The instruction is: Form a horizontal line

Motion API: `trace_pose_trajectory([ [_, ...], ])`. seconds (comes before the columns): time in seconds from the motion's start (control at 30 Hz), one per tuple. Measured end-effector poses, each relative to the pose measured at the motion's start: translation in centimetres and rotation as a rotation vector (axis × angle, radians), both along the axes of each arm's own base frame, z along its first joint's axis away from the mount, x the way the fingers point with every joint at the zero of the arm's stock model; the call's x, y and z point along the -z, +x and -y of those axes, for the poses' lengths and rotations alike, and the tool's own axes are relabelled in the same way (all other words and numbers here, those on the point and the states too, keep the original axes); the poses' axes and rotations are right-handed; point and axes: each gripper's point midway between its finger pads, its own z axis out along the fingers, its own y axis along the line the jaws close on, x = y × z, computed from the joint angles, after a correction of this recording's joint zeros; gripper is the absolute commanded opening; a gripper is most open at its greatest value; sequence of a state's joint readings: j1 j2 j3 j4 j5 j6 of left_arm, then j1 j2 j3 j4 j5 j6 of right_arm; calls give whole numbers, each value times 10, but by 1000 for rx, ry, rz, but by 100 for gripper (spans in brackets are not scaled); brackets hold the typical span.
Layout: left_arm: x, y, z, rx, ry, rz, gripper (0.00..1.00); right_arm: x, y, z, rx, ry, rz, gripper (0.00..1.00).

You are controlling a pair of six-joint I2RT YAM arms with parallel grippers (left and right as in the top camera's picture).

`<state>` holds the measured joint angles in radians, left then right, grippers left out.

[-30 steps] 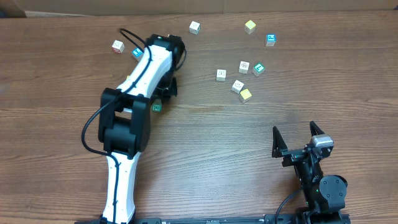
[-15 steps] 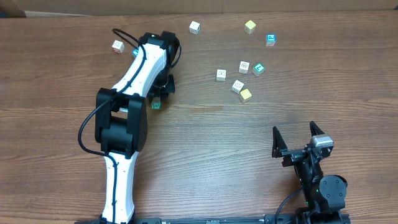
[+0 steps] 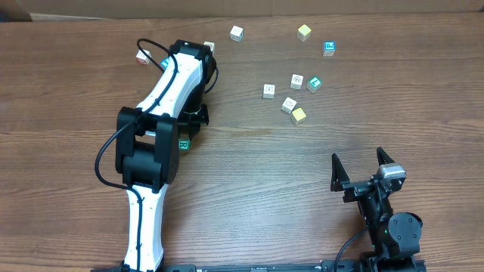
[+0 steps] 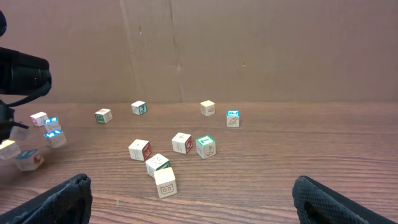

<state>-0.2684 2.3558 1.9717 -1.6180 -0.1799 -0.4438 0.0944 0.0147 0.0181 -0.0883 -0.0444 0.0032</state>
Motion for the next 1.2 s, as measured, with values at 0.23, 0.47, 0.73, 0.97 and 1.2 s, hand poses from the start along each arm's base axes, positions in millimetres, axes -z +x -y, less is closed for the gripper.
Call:
trace_pose_trajectory([
  [0.23, -36, -6, 2, -5, -6, 150, 5, 0, 0, 0, 0, 0, -1, 100],
  [0.47, -111, -16, 8, -6, -128, 550, 5, 0, 0, 0, -1, 0, -1, 100],
  [0.73, -47, -26, -12, -63, -134, 581, 8, 0, 0, 0, -2, 0, 0, 100],
  [0.97, -14, -5, -4, -74, -195, 605, 4, 0, 0, 0, -2, 0, -1, 100],
  [1.2, -2, -7, 6, -74, -245, 566, 4, 0, 0, 0, -2, 0, 0, 100],
])
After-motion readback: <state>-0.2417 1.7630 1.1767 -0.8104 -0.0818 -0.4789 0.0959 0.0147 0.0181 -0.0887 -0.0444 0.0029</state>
